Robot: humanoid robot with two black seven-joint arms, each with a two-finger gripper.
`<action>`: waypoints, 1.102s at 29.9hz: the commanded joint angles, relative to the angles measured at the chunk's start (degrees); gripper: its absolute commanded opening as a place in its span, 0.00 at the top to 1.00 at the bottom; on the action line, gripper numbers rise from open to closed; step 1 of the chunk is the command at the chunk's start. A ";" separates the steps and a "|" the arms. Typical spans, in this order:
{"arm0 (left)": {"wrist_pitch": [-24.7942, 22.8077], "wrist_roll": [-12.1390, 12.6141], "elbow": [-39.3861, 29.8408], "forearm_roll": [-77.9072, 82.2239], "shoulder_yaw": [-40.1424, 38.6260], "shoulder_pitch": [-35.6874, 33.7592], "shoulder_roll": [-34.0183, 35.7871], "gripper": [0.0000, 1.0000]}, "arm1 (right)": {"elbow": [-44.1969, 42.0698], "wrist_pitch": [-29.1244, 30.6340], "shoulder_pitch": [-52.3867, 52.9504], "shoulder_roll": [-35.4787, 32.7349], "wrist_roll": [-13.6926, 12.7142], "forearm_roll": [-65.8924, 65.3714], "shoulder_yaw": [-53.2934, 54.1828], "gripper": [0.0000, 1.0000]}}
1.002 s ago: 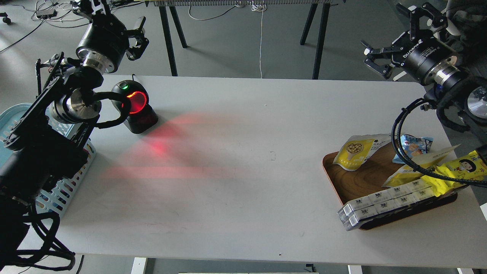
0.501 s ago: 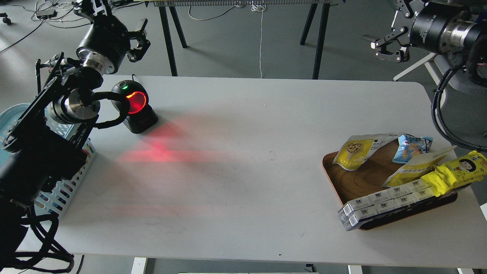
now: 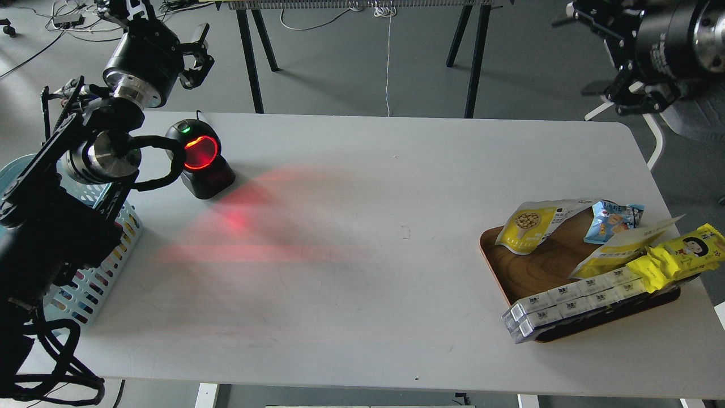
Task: Scan snack and place in basket
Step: 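Lower the right gripper onto the yellow snack packet and grasp it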
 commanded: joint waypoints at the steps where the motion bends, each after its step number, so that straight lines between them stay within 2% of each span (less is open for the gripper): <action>1: 0.02 -1.28 0.01 -0.01 0.17 0.09 0.01 0.00 | 2.69 -10.22 -0.73 4.64 -0.85 11.10 -1.97 0.02; 4: 0.02 -1.46 0.01 -0.01 0.26 0.44 0.09 0.00 | 2.69 -15.94 -6.96 6.14 -0.76 15.34 -0.92 0.02; 13: 0.02 -1.64 0.01 -0.01 0.53 1.49 -0.08 0.00 | 2.61 -24.03 -17.52 5.62 -0.06 15.96 5.14 0.03; 21: 0.02 -1.72 0.01 -0.01 0.26 1.76 0.45 0.00 | -1.95 -25.36 -25.51 6.05 0.56 15.87 12.09 0.09; 28: 0.02 -1.72 0.01 -0.01 0.17 2.37 0.71 0.00 | -6.27 -25.88 -35.27 8.07 1.26 15.17 18.95 0.46; 33: 0.02 -1.72 0.18 -0.01 0.17 2.46 0.71 0.00 | -6.18 -26.32 -35.81 8.78 1.17 14.64 19.83 0.63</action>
